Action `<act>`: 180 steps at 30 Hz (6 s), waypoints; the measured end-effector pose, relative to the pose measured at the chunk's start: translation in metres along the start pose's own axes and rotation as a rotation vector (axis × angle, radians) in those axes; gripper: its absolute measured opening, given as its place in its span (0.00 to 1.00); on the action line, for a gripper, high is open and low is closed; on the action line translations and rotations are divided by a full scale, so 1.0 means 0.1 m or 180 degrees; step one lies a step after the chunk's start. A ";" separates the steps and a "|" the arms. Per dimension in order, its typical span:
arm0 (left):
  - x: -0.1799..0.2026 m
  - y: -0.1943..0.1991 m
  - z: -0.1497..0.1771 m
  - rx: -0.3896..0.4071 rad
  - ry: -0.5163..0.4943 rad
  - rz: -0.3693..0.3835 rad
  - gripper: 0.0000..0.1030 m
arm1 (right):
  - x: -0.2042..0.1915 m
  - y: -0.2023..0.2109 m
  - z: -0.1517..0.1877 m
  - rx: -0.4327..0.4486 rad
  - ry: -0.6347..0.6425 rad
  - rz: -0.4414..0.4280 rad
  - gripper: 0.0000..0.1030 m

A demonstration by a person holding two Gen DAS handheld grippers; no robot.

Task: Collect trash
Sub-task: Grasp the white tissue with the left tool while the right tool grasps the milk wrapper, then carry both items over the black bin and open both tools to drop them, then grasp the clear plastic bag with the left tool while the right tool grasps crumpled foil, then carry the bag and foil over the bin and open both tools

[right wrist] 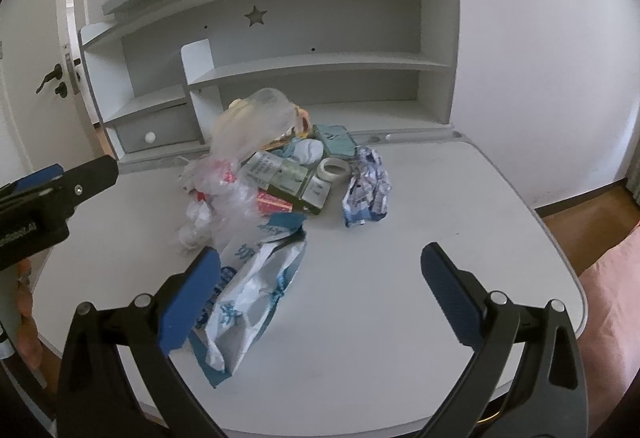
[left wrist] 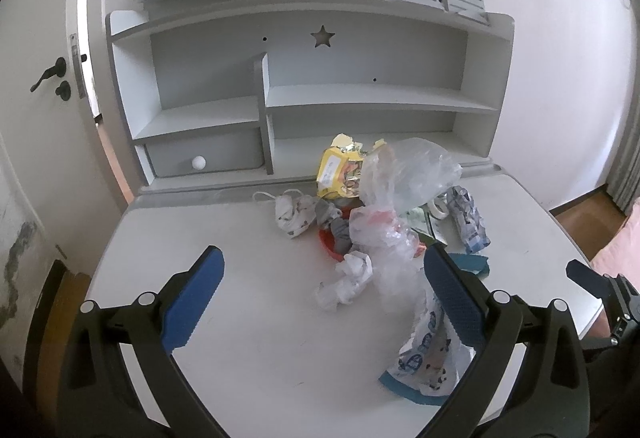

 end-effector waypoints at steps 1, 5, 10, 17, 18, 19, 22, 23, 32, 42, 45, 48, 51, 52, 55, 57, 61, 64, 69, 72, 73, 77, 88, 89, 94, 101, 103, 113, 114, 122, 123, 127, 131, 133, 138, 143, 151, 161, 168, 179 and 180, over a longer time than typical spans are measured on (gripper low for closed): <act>-0.01 -0.01 0.00 -0.0006 0.0000 -0.0009 0.94 | -0.01 -0.02 0.01 -0.0020 0.0000 -0.0027 0.94; -0.11 -0.06 0.03 -0.0023 -0.0023 -0.0045 0.94 | -0.10 -0.10 0.09 -0.0121 0.0016 -0.0148 0.94; -0.13 -0.27 0.10 -0.0178 -0.0158 -0.0033 0.94 | -0.22 -0.38 0.23 -0.0428 -0.0007 -0.0337 0.94; 0.08 -0.80 0.13 -0.0501 -0.0574 -0.0040 0.94 | -0.33 -0.66 0.25 -0.0600 -0.0088 -0.0510 0.91; 0.09 -0.83 0.12 -0.0515 -0.0609 -0.0052 0.94 | -0.31 -0.69 0.25 -0.0630 -0.0119 -0.0558 0.89; 0.10 -0.86 0.10 -0.0502 -0.0614 -0.0011 0.94 | -0.28 -0.74 0.24 -0.0658 -0.0163 -0.0638 0.83; 0.09 -0.96 0.10 -0.0557 -0.0648 0.0033 0.94 | -0.24 -0.84 0.22 -0.0759 -0.0277 -0.0847 0.67; 0.08 -1.04 0.11 -0.0627 -0.0679 0.0016 0.94 | -0.23 -0.87 0.22 -0.0790 -0.0277 -0.0892 0.66; 0.03 -1.39 0.22 -0.0967 -0.0497 0.0717 0.32 | -0.11 -0.95 0.16 -0.0775 -0.0288 -0.1272 0.24; -0.31 -0.81 0.13 -0.0584 -0.0283 0.0422 0.29 | 0.25 -0.78 -0.03 -0.0481 -0.0498 -0.1224 0.20; -0.32 -0.54 -0.04 -0.0380 -0.0189 0.0487 0.28 | 0.35 -0.78 -0.03 -0.0485 -0.0576 -0.1318 0.20; 0.22 -0.22 -0.28 -0.0124 -0.0462 0.0813 0.28 | 0.63 -0.51 -0.13 -0.0265 -0.0643 -0.1328 0.20; 0.97 0.07 -0.35 -0.0001 -0.0816 0.1299 0.28 | 1.26 0.01 -0.25 0.0070 -0.0740 -0.1052 0.20; 1.34 0.17 -0.33 0.0013 -0.1002 0.1534 0.28 | 1.51 0.20 -0.23 0.0158 -0.0776 -0.0923 0.20; 2.43 0.51 -0.08 -0.0022 -0.1564 0.2174 0.28 | 2.43 0.75 -0.07 0.0292 -0.1026 -0.0463 0.20; 3.05 0.72 0.15 -0.0103 -0.1852 0.2551 0.28 | 2.88 0.95 0.12 0.0267 -0.1183 -0.0207 0.20; 4.09 0.91 0.95 -0.0450 -0.2430 0.3005 0.28 | 3.78 1.09 0.76 -0.0047 -0.1548 0.0236 0.20; 4.59 0.79 1.65 -0.0855 -0.2654 0.3083 0.28 | 4.18 0.87 1.26 -0.0453 -0.1687 0.0318 0.20; 5.01 -0.03 2.70 -0.1710 -0.2925 0.2658 0.28 | 4.71 -0.34 2.30 -0.1488 -0.2161 -0.0080 0.20; 5.06 -0.77 3.10 -0.2231 -0.2948 0.2348 0.28 | 4.90 -1.06 2.78 -0.1911 -0.2473 -0.0252 0.20; 5.03 -1.00 3.22 -0.2364 -0.2935 0.2210 0.28 | 4.96 -1.25 2.92 -0.2004 -0.2577 -0.0302 0.20; 4.96 -1.56 3.29 -0.2544 -0.2883 0.1968 0.28 | 5.00 -1.89 3.27 -0.2317 -0.2825 -0.0472 0.20; 5.06 -2.05 3.28 -0.3005 -0.2331 0.1952 0.28 | 4.87 -2.58 3.55 -0.2658 -0.2983 -0.0512 0.20; 5.09 -2.05 3.26 -0.3018 -0.2295 0.1951 0.29 | 4.88 -2.60 3.58 -0.2654 -0.3004 -0.0511 0.20; 5.01 -2.21 3.30 -0.2967 -0.2250 0.1869 0.82 | 5.03 -2.55 3.70 -0.2622 -0.3224 -0.0450 0.84; 5.29 -1.93 3.30 -0.2992 -0.2364 0.2214 0.91 | 5.39 -1.82 3.40 -0.2070 -0.3397 -0.0122 0.84; 5.46 -1.42 3.16 -0.2696 -0.2556 0.2547 0.91 | 5.51 -1.42 3.17 -0.1789 -0.3280 0.0186 0.84; 4.86 0.92 0.88 -0.0112 -0.2197 0.3289 0.94 | 4.93 1.24 1.14 0.0697 -0.1738 0.1623 0.94; 4.69 0.96 0.70 0.0014 -0.2084 0.3178 0.94 | 4.78 1.28 0.99 0.0850 -0.1613 0.1557 0.94; 2.06 0.41 -0.26 0.0385 -0.0922 0.0719 0.94 | 3.04 -0.04 -0.19 0.0640 -0.0768 0.0021 0.94; 1.76 0.33 -0.26 0.0319 -0.0773 0.0451 0.94 | 2.79 -0.29 -0.27 0.0485 -0.0660 -0.0109 0.94; 0.70 -0.01 -0.18 -0.0192 -0.0047 -0.0043 0.94 | 1.84 -1.11 -0.49 -0.0050 -0.0271 -0.0315 0.94; 0.44 -0.09 -0.13 -0.0316 0.0013 0.0077 0.94 | 1.38 -1.48 -0.46 -0.0392 -0.0165 -0.0289 0.94; 0.50 -0.18 -0.15 -0.0324 -0.0119 0.0137 0.94 | 1.30 -1.58 -0.45 -0.0490 -0.0214 -0.0329 0.94; 0.49 -0.68 -0.19 -0.0455 -0.0235 0.0333 0.61 | 1.03 -1.85 -0.49 -0.0704 -0.0122 -0.0183 0.88; 0.37 -0.75 -0.16 -0.0539 -0.0069 0.0575 0.35 | 0.92 -1.98 -0.45 -0.0794 0.0008 -0.0110 0.47; -0.04 -0.48 -0.30 -0.0167 0.0263 0.0696 0.33 | 0.93 -1.61 -0.63 -0.0348 -0.0164 -0.0244 0.39; -0.11 0.09 -0.51 0.0236 0.0369 0.0723 0.33 | 0.85 -1.44 -0.48 -0.0358 -0.0084 -0.0485 0.39; 0.73 0.20 -0.47 0.0133 -0.0055 0.1198 0.33 | 1.24 -1.08 -0.42 -0.0191 -0.0284 -0.0594 0.39; 3.58 0.68 0.19 -0.0218 -0.1334 0.2590 0.33 | 3.76 0.43 0.46 0.0171 -0.1479 0.0395 0.39; 3.76 0.72 0.31 -0.0268 -0.1439 0.2662 0.33 | 4.02 0.51 0.65 0.0140 -0.1668 0.0489 0.39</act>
Point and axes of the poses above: each gripper's, at about its wrist camera, not at the fingertips, and y roughly against the way its jaws point, x to its right, z to its underside, the point moved 2 cm from there along -y, roughly the way its jaws point, and after that the axes turned 4 degrees about -x, right-handed, at the moved point
